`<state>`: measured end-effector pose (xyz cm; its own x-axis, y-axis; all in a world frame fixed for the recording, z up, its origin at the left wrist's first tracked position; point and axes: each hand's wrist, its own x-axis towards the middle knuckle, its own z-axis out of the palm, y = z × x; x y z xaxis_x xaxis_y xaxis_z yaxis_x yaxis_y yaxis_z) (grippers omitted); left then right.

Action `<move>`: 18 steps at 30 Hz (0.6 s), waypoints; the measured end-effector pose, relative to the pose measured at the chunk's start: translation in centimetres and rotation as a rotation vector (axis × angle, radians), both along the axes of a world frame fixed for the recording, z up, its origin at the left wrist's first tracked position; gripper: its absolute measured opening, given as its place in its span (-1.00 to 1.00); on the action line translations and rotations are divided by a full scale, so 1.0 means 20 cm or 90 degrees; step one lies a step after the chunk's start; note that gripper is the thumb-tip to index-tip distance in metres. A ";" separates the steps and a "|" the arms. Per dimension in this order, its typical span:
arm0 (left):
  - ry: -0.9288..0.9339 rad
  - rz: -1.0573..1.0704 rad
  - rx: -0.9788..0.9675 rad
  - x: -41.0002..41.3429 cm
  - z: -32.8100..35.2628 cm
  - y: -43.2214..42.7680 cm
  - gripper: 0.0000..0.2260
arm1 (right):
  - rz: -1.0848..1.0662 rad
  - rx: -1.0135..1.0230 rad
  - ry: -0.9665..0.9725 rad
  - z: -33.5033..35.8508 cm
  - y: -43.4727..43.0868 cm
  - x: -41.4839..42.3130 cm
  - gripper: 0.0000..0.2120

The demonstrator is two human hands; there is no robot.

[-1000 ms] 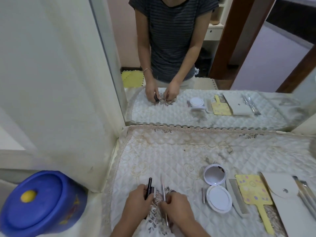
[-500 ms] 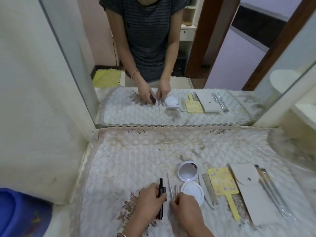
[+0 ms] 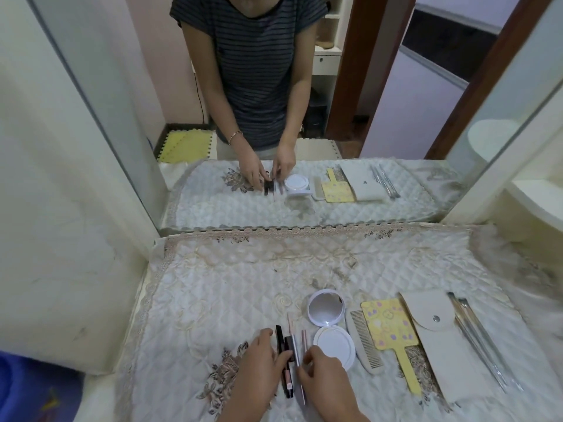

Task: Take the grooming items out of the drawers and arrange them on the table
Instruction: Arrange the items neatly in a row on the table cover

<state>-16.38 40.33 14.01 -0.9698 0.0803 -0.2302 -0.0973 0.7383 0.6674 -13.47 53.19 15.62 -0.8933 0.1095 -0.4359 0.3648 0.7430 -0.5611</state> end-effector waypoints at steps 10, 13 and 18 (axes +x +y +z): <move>0.258 -0.206 -0.113 0.09 -0.13 -0.06 -0.61 | 0.178 0.100 0.056 0.01 -0.01 0.01 -0.45; 0.280 -0.222 -0.122 0.08 -0.17 -0.08 -0.67 | 0.176 0.111 0.072 -0.03 0.01 0.04 -0.47; 0.261 -0.234 -0.130 0.06 -0.16 -0.06 -0.68 | 0.121 0.081 0.126 -0.09 0.03 0.06 -0.52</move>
